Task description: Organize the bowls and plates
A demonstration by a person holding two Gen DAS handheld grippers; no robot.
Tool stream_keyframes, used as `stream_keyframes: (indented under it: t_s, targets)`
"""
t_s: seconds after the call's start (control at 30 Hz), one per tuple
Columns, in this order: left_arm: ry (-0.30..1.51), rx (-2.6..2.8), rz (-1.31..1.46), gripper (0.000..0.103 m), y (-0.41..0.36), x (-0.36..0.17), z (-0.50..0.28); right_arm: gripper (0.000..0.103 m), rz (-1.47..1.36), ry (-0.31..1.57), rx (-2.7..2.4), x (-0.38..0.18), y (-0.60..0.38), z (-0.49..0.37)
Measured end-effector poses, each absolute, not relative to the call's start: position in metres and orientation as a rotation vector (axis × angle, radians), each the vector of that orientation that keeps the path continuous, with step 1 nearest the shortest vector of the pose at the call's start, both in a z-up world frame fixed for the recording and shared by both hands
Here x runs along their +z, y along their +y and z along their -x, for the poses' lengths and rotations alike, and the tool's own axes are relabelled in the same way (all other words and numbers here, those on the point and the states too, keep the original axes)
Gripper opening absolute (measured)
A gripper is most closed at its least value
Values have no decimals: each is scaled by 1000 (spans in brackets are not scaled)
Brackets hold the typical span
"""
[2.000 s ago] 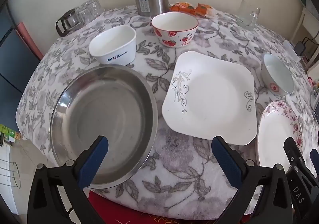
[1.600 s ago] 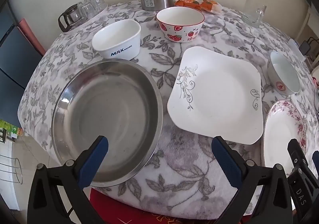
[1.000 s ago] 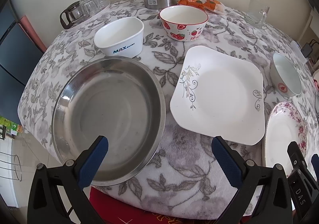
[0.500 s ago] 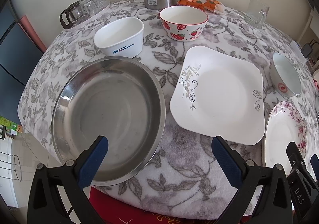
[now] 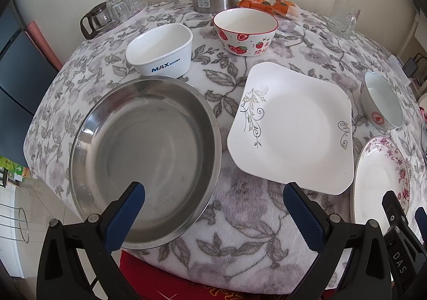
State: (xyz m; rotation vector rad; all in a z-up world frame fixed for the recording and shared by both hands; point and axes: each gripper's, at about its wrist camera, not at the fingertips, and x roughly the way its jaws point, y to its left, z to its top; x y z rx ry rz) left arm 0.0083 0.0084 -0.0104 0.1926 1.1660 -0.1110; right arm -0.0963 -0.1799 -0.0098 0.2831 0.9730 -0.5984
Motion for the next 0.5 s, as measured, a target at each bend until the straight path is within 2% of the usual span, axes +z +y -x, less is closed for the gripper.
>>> stream_keyframes:
  t_s: [0.5]
  targets:
    - [1165, -112, -192, 103, 9, -11, -8, 103, -283, 976, -599, -10, -180, 96]
